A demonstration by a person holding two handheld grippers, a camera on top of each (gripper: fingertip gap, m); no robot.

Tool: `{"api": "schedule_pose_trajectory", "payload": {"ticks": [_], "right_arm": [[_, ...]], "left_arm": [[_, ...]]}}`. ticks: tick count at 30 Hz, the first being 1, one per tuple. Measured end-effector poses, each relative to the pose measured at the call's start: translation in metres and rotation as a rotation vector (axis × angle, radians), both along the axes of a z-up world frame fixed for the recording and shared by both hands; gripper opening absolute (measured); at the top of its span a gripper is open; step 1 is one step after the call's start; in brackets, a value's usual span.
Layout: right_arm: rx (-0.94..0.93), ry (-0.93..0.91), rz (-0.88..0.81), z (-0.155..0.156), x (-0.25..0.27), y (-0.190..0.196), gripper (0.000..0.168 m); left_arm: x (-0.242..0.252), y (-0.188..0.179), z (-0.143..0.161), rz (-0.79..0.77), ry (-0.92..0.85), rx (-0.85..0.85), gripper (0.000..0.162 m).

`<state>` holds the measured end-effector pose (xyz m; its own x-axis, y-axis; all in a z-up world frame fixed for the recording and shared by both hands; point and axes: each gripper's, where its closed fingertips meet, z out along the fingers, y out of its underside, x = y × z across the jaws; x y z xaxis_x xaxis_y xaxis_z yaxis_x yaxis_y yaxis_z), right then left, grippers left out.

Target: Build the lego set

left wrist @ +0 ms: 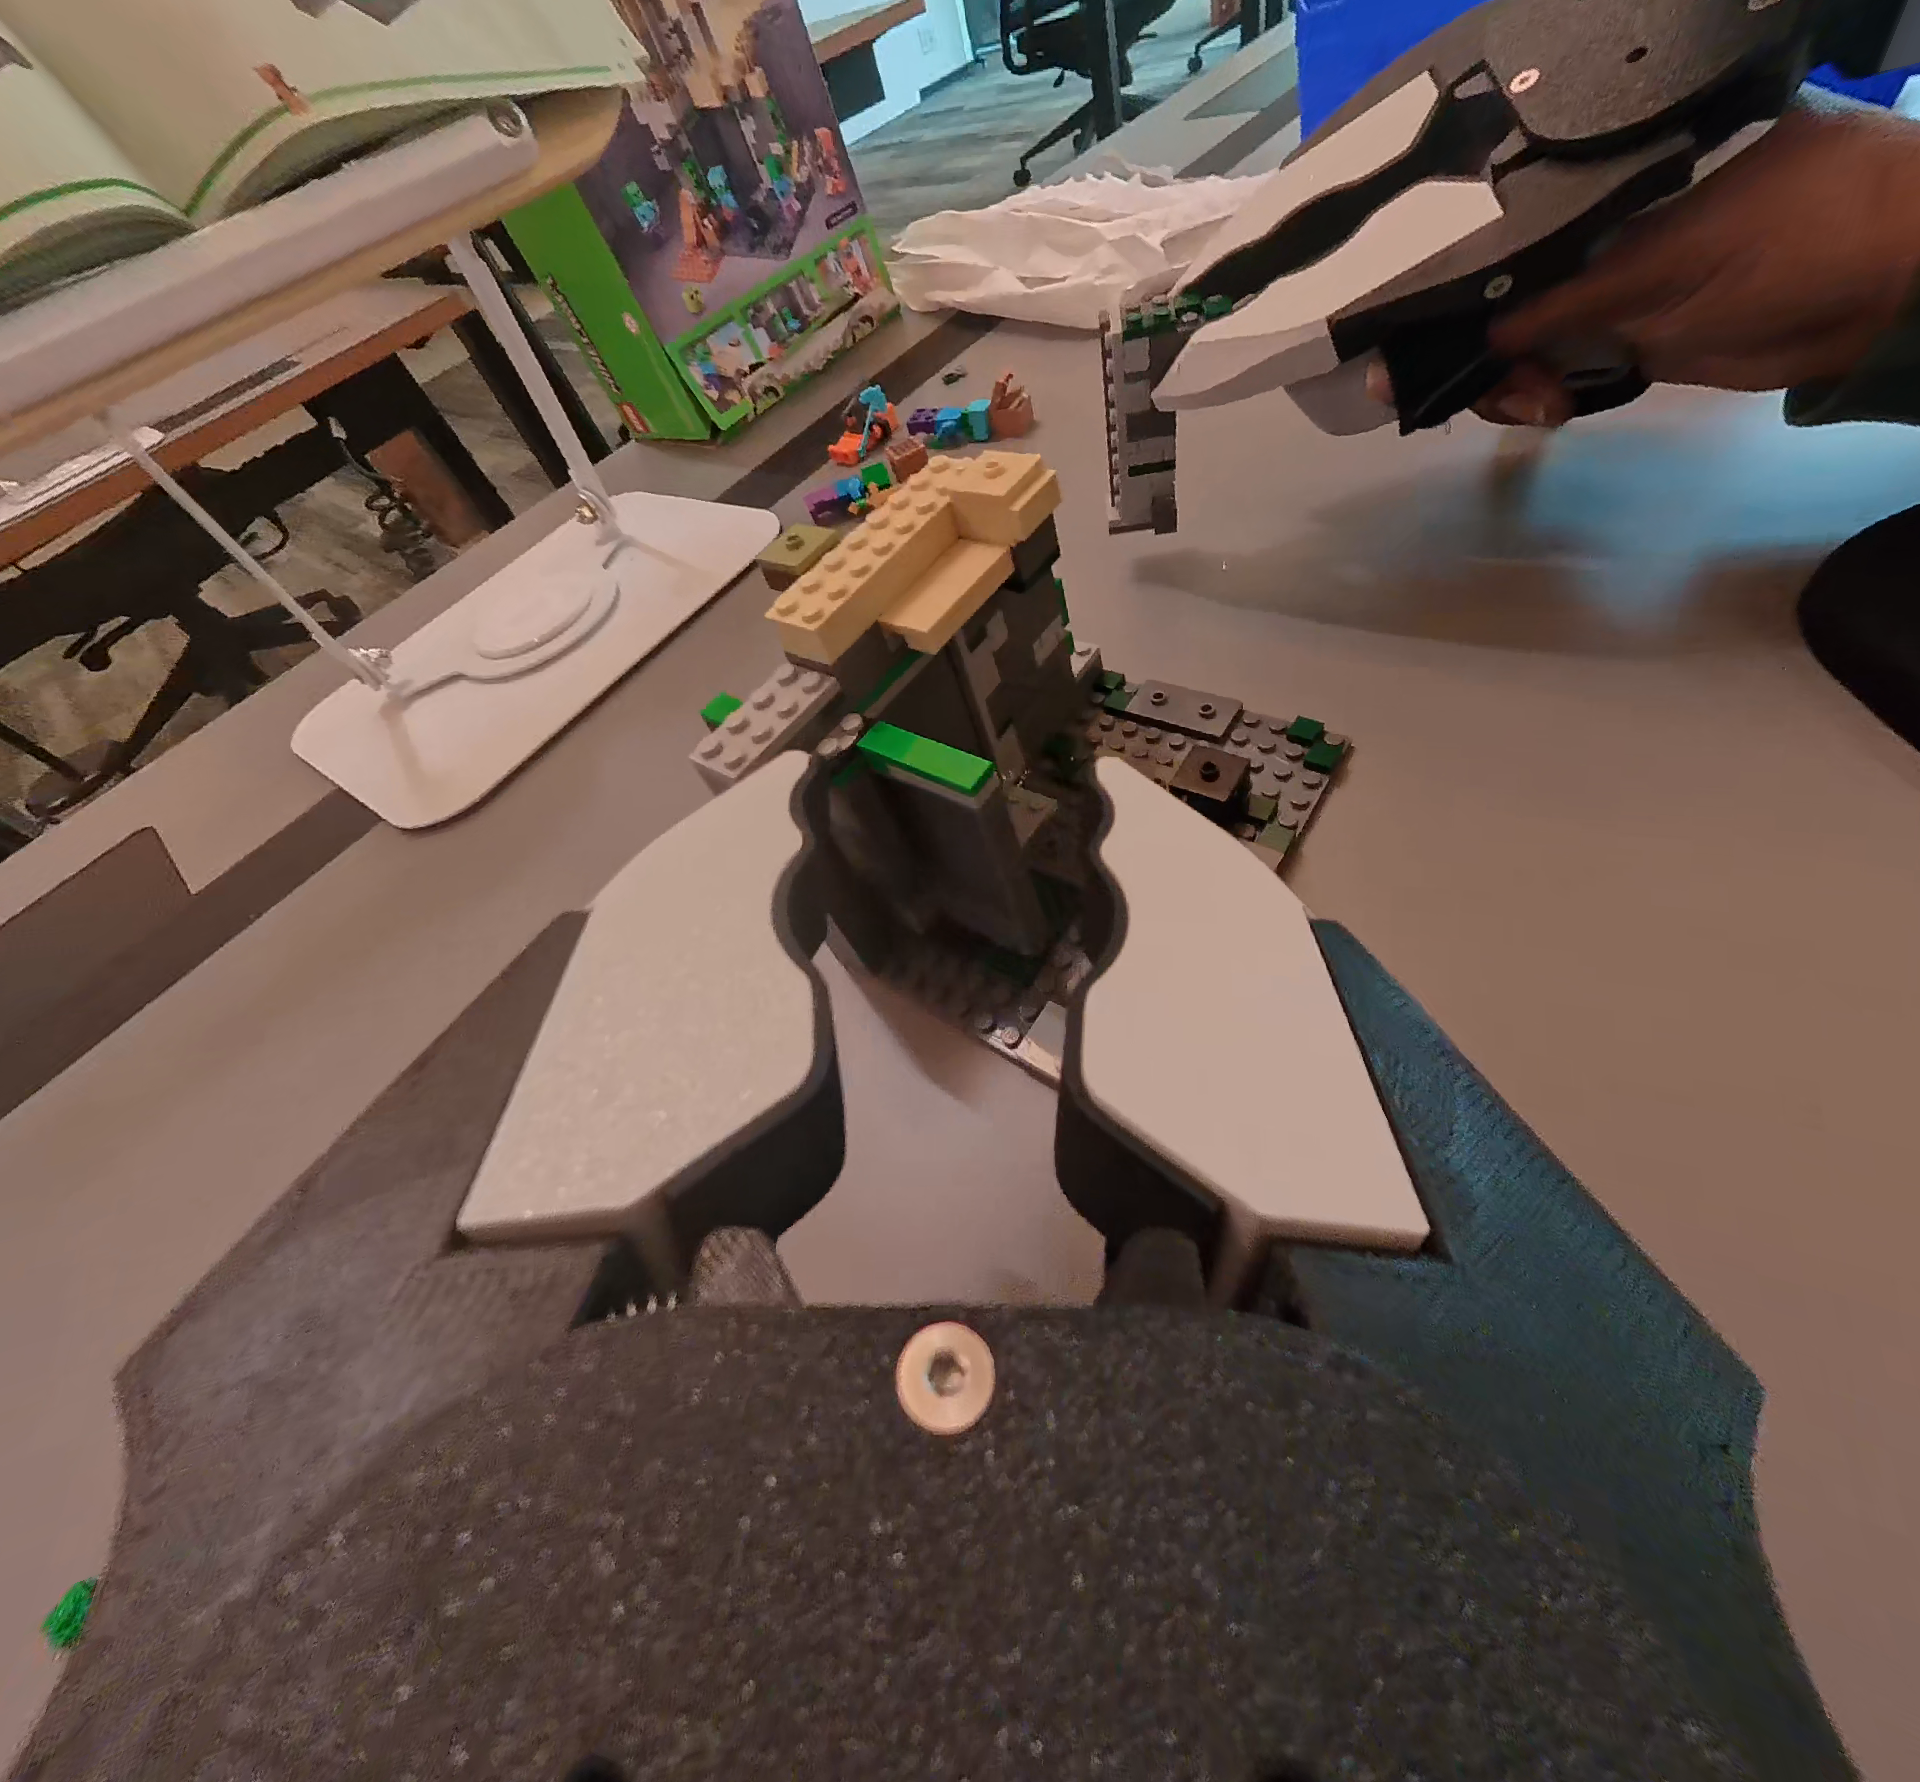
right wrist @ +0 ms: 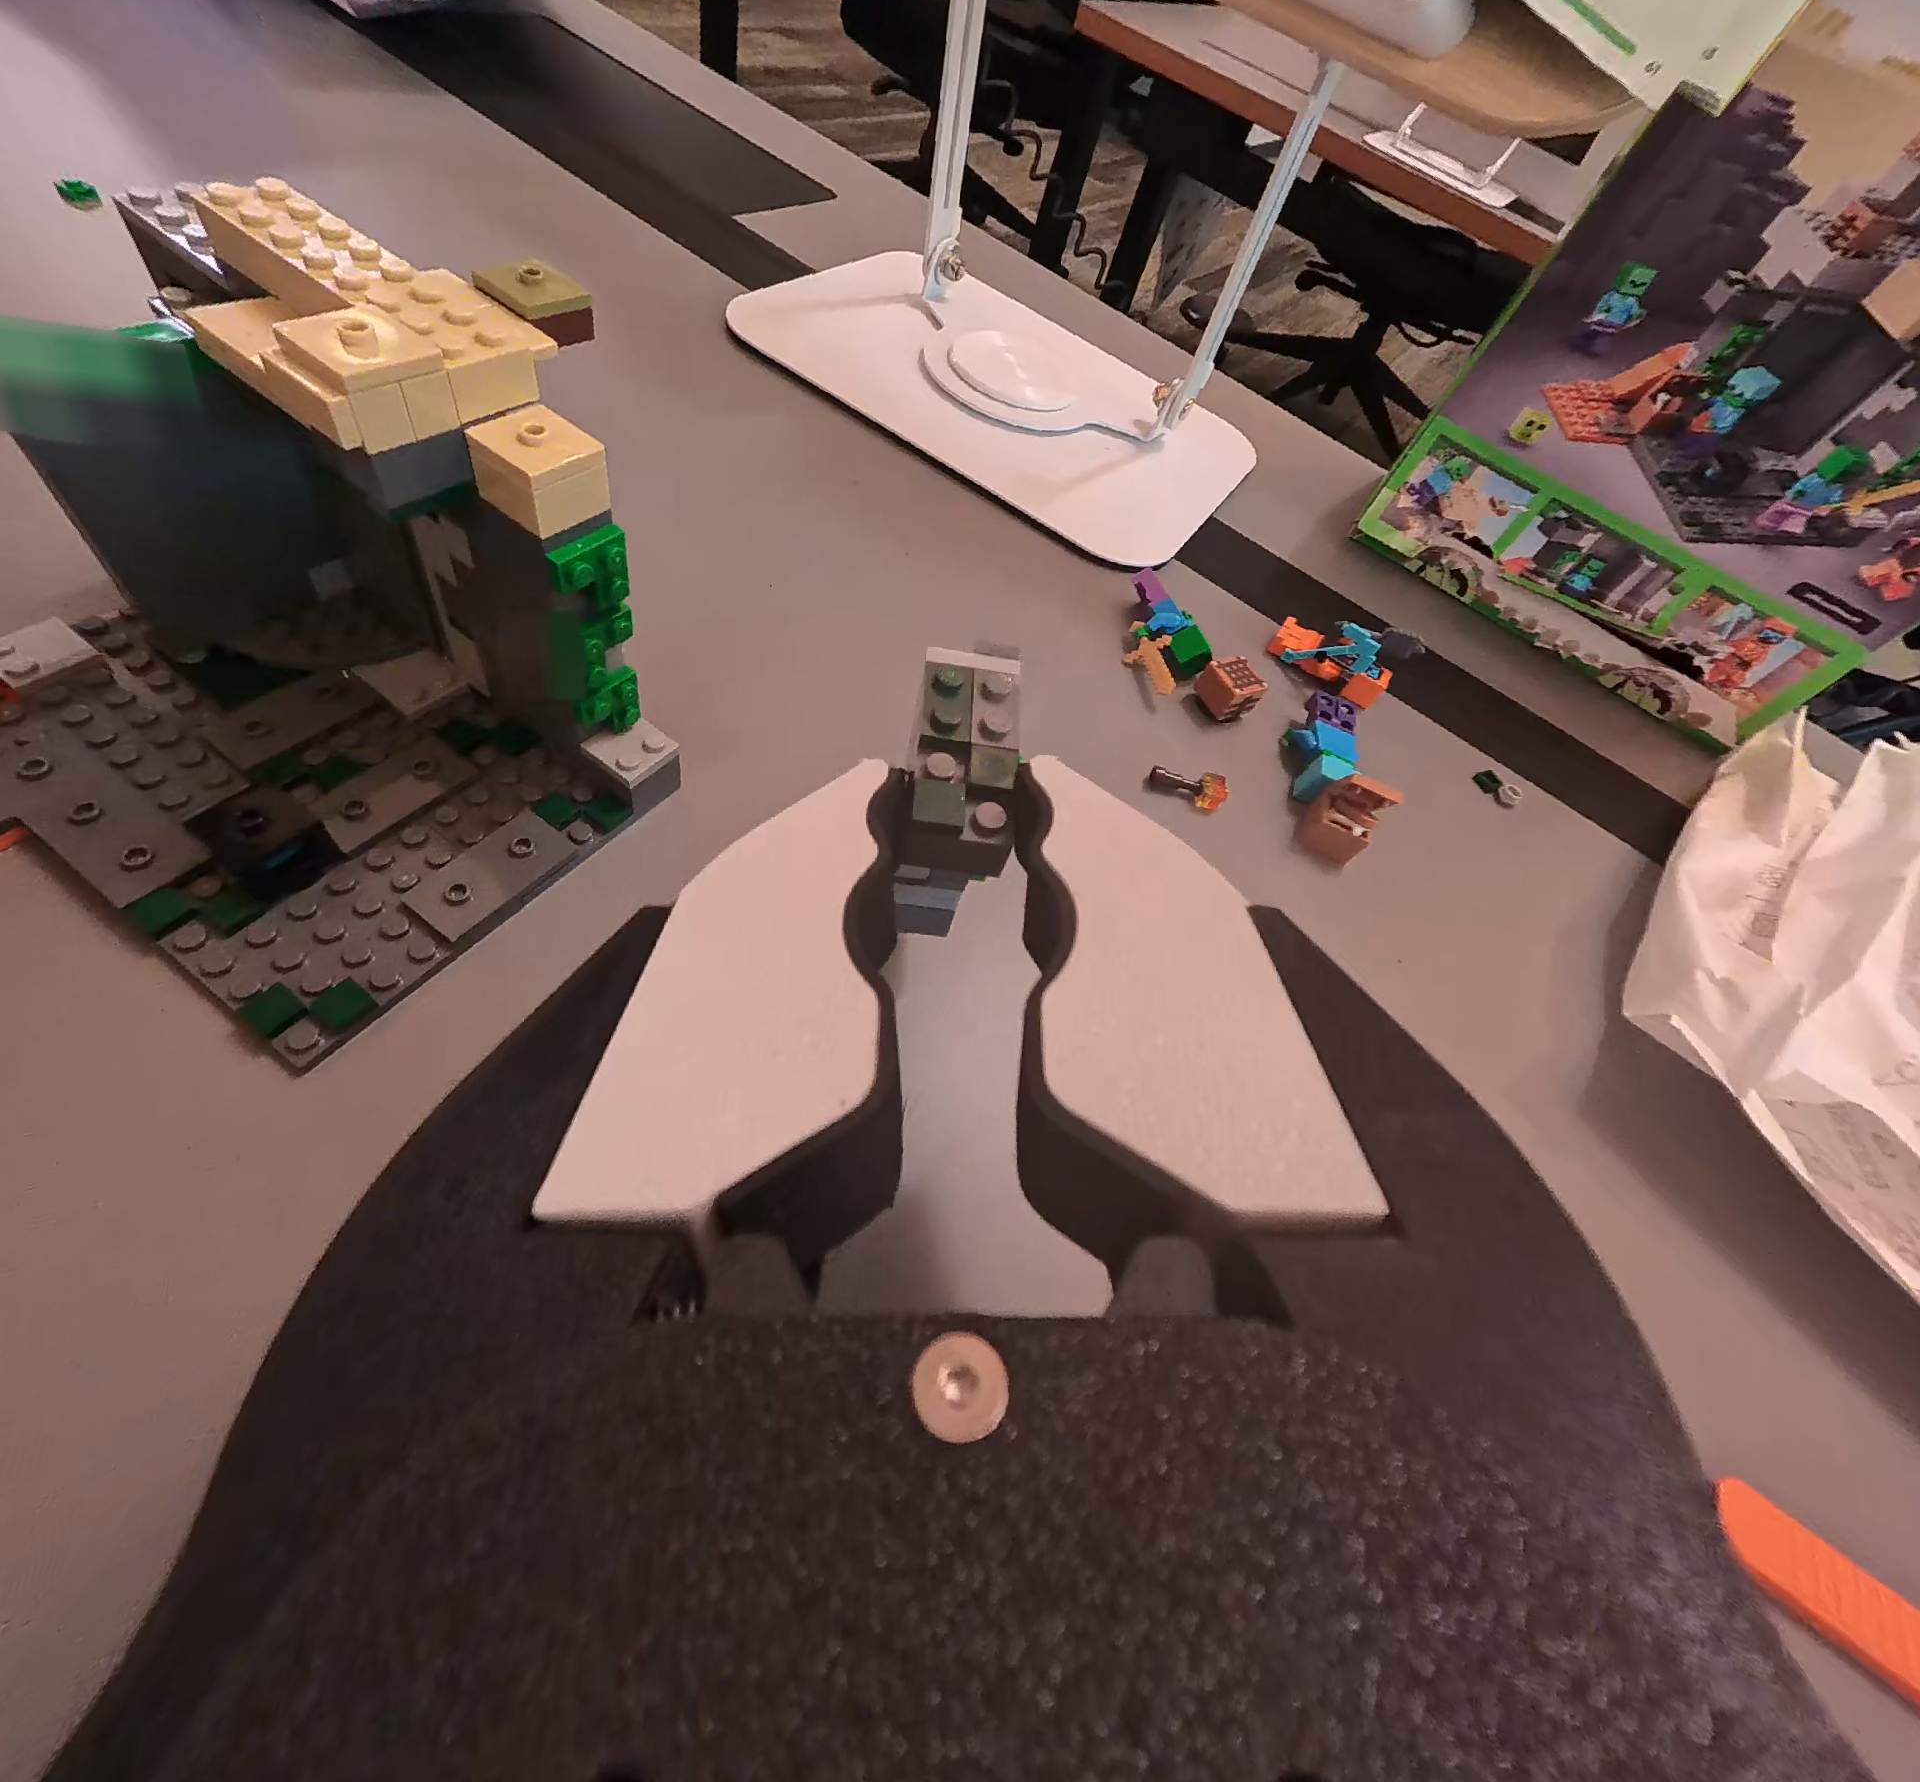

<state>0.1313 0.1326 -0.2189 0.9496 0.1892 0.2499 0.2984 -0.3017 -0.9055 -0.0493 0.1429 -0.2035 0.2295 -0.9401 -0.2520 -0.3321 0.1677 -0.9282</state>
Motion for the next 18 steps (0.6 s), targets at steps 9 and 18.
{"api": "schedule_pose_trajectory", "payload": {"ticks": [9, 18], "right_arm": [[-0.005, 0.031, 0.041, -0.001, -0.007, 0.000, 0.019], [-0.048, 0.074, 0.161, -0.005, -0.032, 0.033, 0.019]], "left_arm": [[0.004, -0.006, -0.017, -0.020, 0.102, -0.006, 0.054], [0.000, -0.017, -0.041, -0.026, 0.255, -0.012, 0.067]]}}
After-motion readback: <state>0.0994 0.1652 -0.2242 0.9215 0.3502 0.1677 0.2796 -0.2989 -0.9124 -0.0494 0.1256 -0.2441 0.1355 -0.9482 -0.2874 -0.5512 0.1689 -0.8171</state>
